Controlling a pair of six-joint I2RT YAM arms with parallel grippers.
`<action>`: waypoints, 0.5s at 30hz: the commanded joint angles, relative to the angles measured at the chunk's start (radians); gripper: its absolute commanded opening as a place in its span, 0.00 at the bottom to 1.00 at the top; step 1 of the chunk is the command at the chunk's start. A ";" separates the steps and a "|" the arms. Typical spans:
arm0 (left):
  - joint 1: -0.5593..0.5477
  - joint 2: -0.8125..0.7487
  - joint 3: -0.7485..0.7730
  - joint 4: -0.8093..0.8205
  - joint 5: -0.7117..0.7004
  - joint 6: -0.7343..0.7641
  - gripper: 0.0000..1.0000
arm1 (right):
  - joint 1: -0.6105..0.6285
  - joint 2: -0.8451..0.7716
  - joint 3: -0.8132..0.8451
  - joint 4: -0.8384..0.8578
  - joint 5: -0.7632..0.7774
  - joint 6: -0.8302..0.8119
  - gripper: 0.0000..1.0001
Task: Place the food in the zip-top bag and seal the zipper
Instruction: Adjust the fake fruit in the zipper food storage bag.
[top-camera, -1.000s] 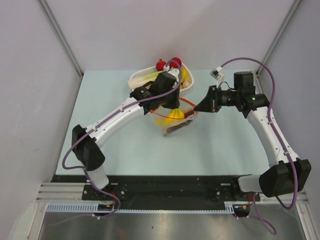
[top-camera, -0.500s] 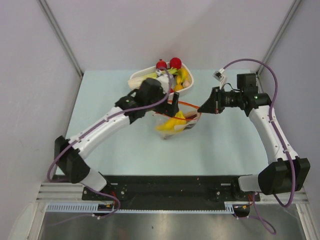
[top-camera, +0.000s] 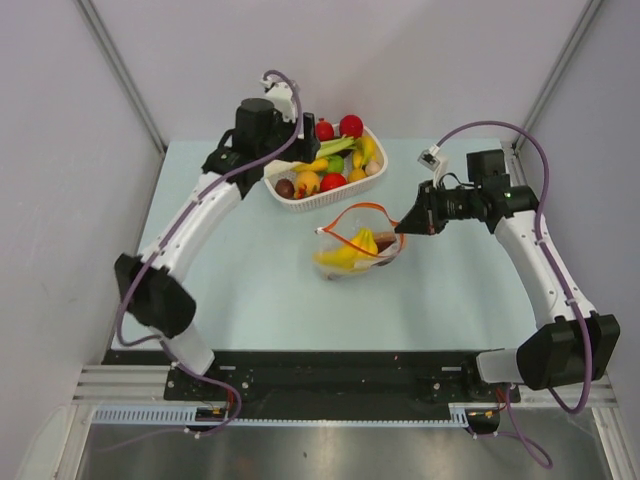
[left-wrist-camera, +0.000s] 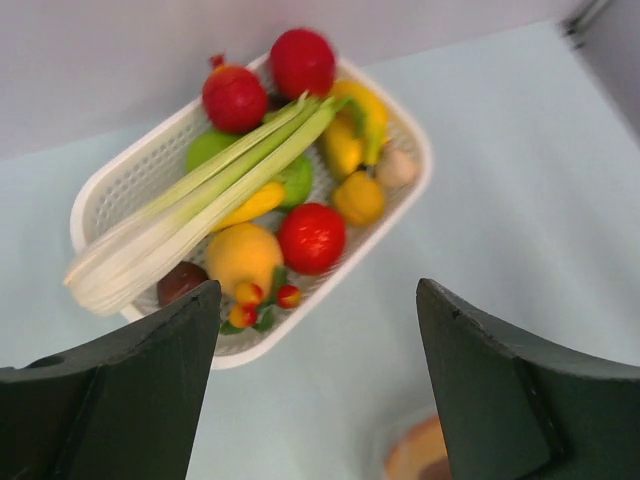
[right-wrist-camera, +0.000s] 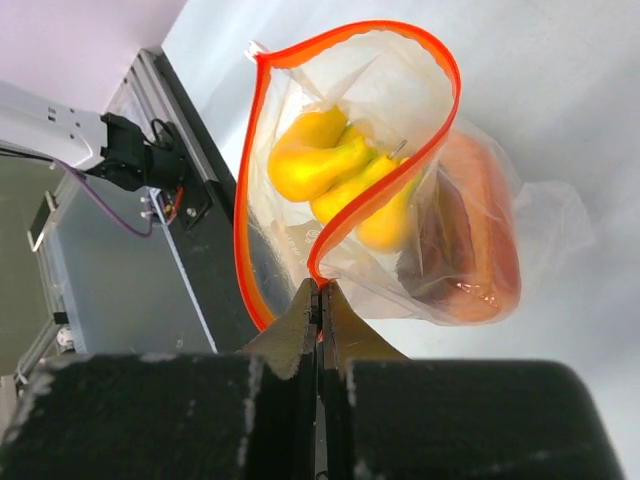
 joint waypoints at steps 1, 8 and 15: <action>0.020 0.152 0.058 -0.068 -0.101 0.042 0.82 | 0.010 -0.044 0.042 -0.023 0.061 -0.041 0.00; 0.027 0.320 0.117 -0.048 -0.161 0.031 0.82 | 0.010 -0.075 0.042 -0.064 0.155 -0.067 0.00; 0.035 0.492 0.225 -0.153 -0.169 0.009 0.82 | 0.010 -0.084 0.042 -0.059 0.192 -0.042 0.00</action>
